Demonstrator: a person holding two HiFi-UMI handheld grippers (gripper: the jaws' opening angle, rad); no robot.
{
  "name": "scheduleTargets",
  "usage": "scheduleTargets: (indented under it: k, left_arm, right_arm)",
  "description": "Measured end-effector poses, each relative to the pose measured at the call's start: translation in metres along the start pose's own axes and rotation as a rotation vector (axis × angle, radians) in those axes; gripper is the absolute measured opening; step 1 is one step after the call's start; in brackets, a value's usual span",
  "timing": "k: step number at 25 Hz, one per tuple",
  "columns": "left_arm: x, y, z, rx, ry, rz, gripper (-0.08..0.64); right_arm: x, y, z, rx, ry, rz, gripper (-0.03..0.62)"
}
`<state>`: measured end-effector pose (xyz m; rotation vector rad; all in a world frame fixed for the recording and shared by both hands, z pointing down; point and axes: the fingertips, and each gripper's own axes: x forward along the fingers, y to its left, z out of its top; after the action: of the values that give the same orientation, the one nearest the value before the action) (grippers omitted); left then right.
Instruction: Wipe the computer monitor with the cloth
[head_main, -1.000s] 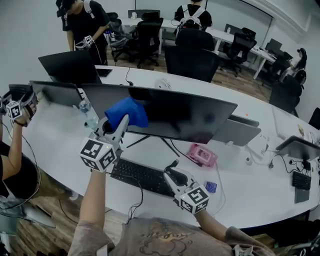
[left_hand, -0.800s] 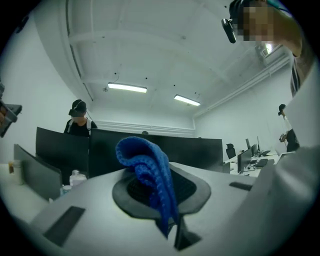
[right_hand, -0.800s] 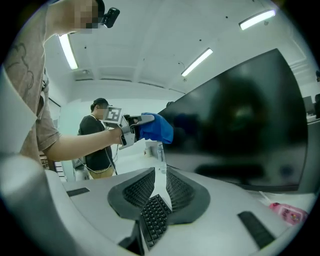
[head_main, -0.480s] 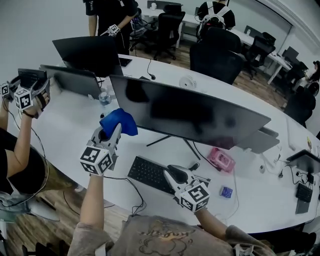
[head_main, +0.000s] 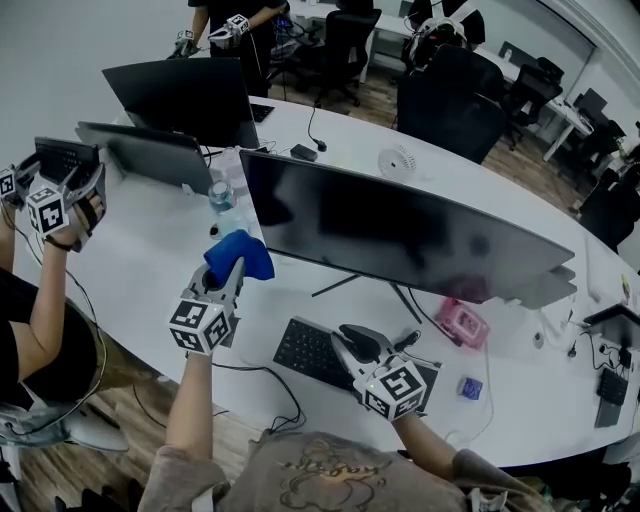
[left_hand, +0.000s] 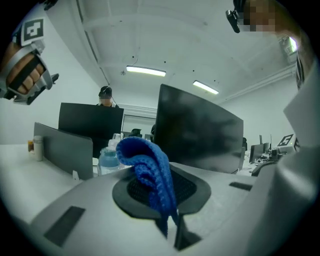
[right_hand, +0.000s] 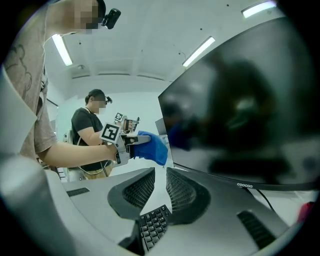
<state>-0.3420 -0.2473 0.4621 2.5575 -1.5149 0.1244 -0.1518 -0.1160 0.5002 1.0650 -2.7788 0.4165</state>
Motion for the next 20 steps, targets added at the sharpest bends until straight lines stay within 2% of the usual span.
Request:
scheduleTargets:
  k: [6, 11, 20]
  left_arm:
    - [0.026, 0.015, -0.064, -0.037, 0.101, 0.001, 0.049]
    - [0.048, 0.02, -0.111, -0.088, 0.143, 0.009, 0.049]
    - [0.086, 0.023, -0.155, -0.141, 0.182, 0.007, 0.049]
  right_arm:
    - [0.013, -0.012, -0.008, 0.02, 0.03, -0.024, 0.067]
    - [0.018, -0.026, -0.018, 0.032, 0.064, -0.042, 0.067]
    - [0.035, -0.052, -0.024, 0.05, 0.079, -0.057, 0.067]
